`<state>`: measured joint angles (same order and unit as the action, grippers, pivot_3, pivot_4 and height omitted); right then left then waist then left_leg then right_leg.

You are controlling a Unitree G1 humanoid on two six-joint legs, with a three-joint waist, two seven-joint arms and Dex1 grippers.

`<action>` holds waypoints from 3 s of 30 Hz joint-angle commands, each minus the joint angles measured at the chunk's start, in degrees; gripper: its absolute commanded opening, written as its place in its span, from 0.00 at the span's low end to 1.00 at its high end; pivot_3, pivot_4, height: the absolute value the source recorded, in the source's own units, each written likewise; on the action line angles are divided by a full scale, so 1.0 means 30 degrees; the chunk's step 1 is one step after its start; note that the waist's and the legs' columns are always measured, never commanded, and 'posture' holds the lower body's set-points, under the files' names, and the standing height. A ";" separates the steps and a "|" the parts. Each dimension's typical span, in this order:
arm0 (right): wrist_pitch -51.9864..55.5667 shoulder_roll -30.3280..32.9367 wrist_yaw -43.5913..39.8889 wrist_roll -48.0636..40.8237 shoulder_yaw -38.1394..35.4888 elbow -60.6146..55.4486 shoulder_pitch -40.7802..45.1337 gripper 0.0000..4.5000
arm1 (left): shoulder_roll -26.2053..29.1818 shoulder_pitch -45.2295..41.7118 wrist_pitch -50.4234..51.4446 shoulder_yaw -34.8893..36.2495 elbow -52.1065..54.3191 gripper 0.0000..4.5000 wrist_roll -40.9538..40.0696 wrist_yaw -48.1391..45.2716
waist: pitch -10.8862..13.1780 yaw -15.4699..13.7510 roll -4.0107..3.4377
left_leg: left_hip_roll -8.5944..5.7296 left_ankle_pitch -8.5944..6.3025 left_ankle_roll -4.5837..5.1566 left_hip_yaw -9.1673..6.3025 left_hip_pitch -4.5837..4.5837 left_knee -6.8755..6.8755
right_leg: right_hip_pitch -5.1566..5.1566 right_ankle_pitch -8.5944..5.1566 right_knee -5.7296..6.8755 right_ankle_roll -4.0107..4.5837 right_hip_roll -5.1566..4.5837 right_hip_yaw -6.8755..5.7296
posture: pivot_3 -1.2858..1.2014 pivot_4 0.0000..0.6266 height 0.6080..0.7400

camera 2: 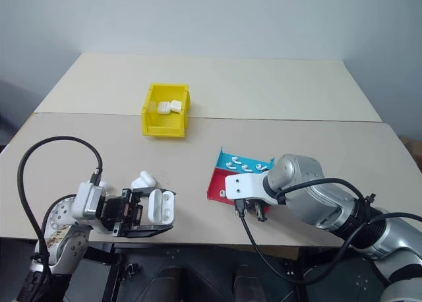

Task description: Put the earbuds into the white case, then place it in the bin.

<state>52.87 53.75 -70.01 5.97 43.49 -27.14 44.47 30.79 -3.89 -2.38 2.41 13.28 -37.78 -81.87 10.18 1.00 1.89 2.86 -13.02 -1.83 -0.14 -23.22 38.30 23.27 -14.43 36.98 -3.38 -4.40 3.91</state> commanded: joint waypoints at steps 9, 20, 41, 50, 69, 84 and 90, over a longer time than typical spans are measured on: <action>0.1406 -0.0658 -0.0559 -0.5004 -0.8492 -0.2026 -0.0074 0.14 | -0.0195 -0.0249 0.1053 0.0353 0.1582 0.61 -0.1738 0.0945 | 0.0003 0.0003 0.0004 | 0.0002 0.0000 0.0000 -0.0002 -0.0003 -0.0005 | 0.0000 0.0001 -0.0003 0.0000 0.0002 0.0000 | 0.52 0.24 1.00; -0.1167 -0.7434 0.2901 -1.4427 -2.0514 -0.3173 -0.2601 0.14 | -0.0931 -0.2607 0.2783 -0.0224 0.1590 0.61 -0.3187 0.1054 | 0.0002 -0.0082 0.0009 | 0.0001 0.0000 0.0001 -0.0022 -0.0011 -0.0021 | -0.0028 0.0006 -0.0030 -0.0006 0.0001 -0.0029 | 0.52 0.24 1.00; -1.0988 -1.0960 0.2846 -1.6473 -1.6695 -0.2114 -0.6279 0.14 | -0.2601 -0.5919 0.2896 -0.1377 0.0142 0.61 -0.2043 0.0725 | 0.0001 0.0060 0.0006 | -0.0001 0.0001 0.0000 -0.0026 0.0009 -0.0034 | -0.0034 0.0005 -0.0023 -0.0006 0.0011 -0.0018 | 0.52 0.24 1.00; -1.2474 -1.0563 0.2206 -1.5680 -1.5068 -0.0759 -0.6163 0.14 | -0.2517 -0.6017 0.3134 -0.1484 0.0207 0.61 -0.1822 0.0761 | 0.0001 0.0050 0.0006 | -0.0001 0.0001 0.0000 -0.0026 0.0009 -0.0034 | -0.0032 0.0005 -0.0024 -0.0006 0.0011 -0.0019 | 0.52 0.24 1.00; -1.3610 -1.0484 0.2020 -1.4788 -1.3749 0.0134 -0.5970 0.14 | -0.2655 -0.6027 0.3032 -0.1766 0.0130 0.61 -0.1359 0.0799 | 0.0001 0.0016 0.0006 | -0.0001 0.0000 0.0000 -0.0027 0.0007 -0.0034 | -0.0031 0.0005 -0.0028 -0.0006 0.0011 -0.0018 | 0.52 0.24 1.00; -1.4440 -1.0039 0.1584 -1.4130 -1.3302 0.0507 -0.6157 0.51 | -0.2675 -0.5902 0.2946 -0.1601 0.0227 0.61 -0.1377 0.0908 | 0.0001 0.0010 0.0007 | -0.0002 0.0000 0.0000 -0.0026 0.0005 -0.0034 | -0.0030 0.0005 -0.0029 -0.0006 0.0011 -0.0019 | 0.52 0.24 1.00; -1.5020 -1.0003 0.1676 -1.3737 -1.3185 0.0693 -0.6212 0.56 | -0.2699 -0.6020 0.2892 -0.1598 0.0040 0.61 -0.1341 0.0824 | 0.0001 0.0012 0.0006 | -0.0002 0.0000 0.0000 -0.0026 0.0008 -0.0034 | -0.0031 0.0004 -0.0029 -0.0006 0.0011 -0.0019 | 0.52 0.24 1.00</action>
<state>9.09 23.23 -64.92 -35.75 3.73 -24.59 25.75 23.05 -21.25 7.41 -2.84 12.08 -41.42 -79.45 10.18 1.04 1.90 2.85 -13.02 -1.83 -0.22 -23.20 38.19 23.18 -14.42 36.89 -3.40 -4.37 3.86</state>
